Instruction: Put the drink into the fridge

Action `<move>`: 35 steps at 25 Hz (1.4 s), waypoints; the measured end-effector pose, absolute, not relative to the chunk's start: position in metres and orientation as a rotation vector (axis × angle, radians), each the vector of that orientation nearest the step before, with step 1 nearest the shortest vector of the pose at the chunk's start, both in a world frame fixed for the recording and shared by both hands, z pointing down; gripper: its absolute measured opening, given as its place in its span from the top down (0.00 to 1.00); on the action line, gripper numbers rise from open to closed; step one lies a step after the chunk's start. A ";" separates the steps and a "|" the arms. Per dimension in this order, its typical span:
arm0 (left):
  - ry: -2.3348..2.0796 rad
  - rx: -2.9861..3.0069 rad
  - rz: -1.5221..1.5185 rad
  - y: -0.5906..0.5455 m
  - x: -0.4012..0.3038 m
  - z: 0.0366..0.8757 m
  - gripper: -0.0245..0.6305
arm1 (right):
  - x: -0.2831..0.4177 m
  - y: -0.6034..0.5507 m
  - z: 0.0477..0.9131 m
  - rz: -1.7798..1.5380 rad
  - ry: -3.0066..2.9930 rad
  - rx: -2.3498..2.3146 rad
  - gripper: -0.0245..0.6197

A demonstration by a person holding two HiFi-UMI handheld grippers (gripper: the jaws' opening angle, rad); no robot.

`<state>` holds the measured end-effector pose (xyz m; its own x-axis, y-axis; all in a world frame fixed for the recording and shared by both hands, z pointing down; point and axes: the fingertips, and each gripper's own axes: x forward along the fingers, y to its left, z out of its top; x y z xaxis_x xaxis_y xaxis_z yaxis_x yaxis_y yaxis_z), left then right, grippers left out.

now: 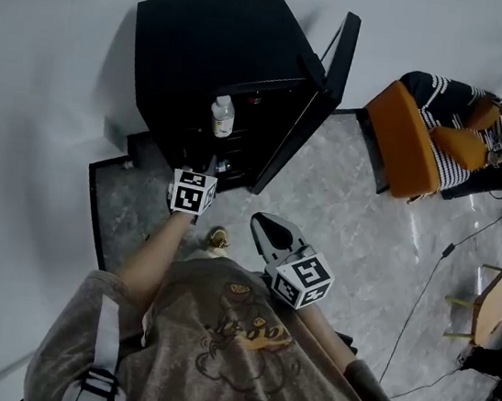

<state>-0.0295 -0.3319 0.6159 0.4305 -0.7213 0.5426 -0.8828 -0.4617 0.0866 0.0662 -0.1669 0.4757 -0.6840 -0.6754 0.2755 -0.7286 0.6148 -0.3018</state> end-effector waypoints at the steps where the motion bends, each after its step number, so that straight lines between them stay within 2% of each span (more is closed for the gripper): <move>1: -1.364 2.333 0.620 -0.325 -0.028 0.613 0.96 | 0.066 -0.163 0.476 0.595 -2.702 1.176 0.92; 28: -1.072 2.597 0.462 -0.119 0.000 0.514 0.96 | 0.051 -0.052 0.486 0.592 -2.744 1.159 0.92; 35: -1.040 2.640 0.419 -0.095 -0.002 0.497 0.96 | 0.042 -0.046 0.480 0.537 -2.759 1.150 0.92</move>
<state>-0.0020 -0.0951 0.4970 0.6999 -0.6158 0.3619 -0.6946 -0.7047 0.1443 0.0418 -0.0458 0.4803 -0.7084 -0.6676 0.2289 -0.7047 0.6517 -0.2805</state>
